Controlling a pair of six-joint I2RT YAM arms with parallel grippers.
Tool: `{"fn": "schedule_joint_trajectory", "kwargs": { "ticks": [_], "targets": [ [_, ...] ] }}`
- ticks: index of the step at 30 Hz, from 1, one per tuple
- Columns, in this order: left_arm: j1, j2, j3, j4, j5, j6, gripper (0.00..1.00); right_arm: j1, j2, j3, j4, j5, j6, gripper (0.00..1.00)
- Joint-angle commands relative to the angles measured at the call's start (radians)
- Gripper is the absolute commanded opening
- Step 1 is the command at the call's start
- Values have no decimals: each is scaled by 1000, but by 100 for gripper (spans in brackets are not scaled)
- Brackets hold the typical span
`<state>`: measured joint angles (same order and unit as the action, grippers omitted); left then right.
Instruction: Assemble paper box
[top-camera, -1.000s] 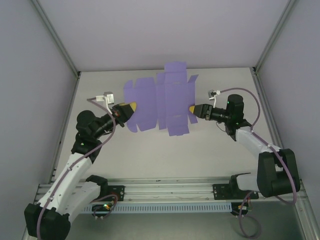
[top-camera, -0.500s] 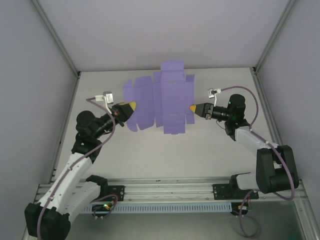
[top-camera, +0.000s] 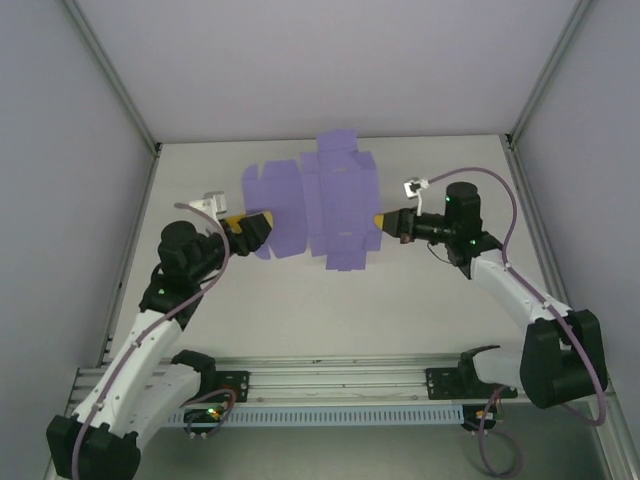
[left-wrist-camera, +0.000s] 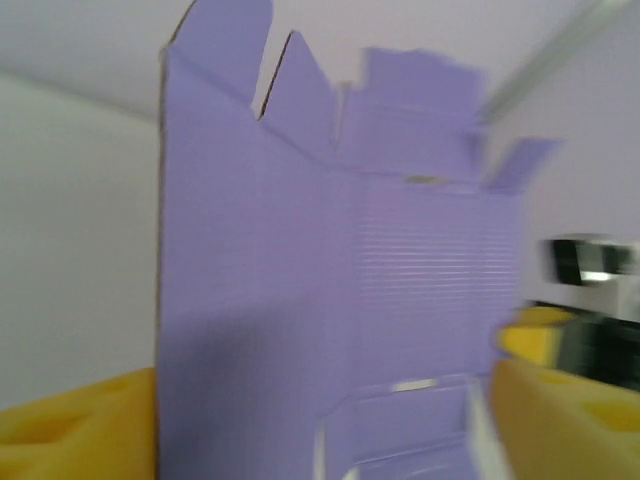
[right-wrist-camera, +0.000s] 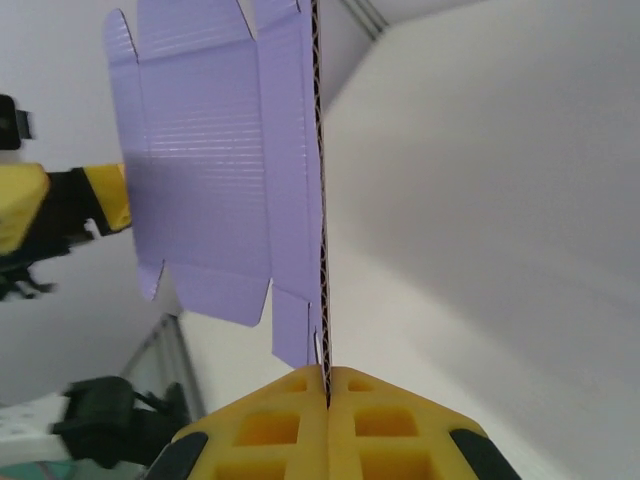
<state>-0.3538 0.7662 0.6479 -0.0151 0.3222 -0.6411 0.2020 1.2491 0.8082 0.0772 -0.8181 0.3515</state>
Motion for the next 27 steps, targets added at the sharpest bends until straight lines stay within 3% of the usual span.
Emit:
{"fn": "schedule_joint_trajectory", "kwargs": {
  "ticks": [1, 4, 6, 9, 12, 14, 21, 27],
  "targets": [
    [-3, -58, 39, -381, -364, 85, 100, 59, 18, 73, -431, 215, -286, 0],
    [-1, -65, 59, -530, -492, 93, 100, 113, 90, 129, -573, 319, -384, 0],
    [-2, -61, 67, -567, -515, 96, 100, 193, 140, 189, -667, 542, -450, 0],
    [0, -46, 66, -535, -466, 113, 100, 308, 246, 303, -776, 854, -585, 0],
    [2, -21, 62, -475, -407, 116, 100, 394, 317, 327, -672, 1183, -734, 0],
    [3, 3, 66, -429, -360, 118, 100, 430, 354, 320, -531, 1322, -847, 0],
    [5, 155, 112, -293, -169, 87, 100, 530, 387, 139, 102, 1449, -1185, 0],
    [6, 366, 195, -167, 32, 23, 99, 585, 386, 53, 247, 1418, -1273, 0]
  ]
}}
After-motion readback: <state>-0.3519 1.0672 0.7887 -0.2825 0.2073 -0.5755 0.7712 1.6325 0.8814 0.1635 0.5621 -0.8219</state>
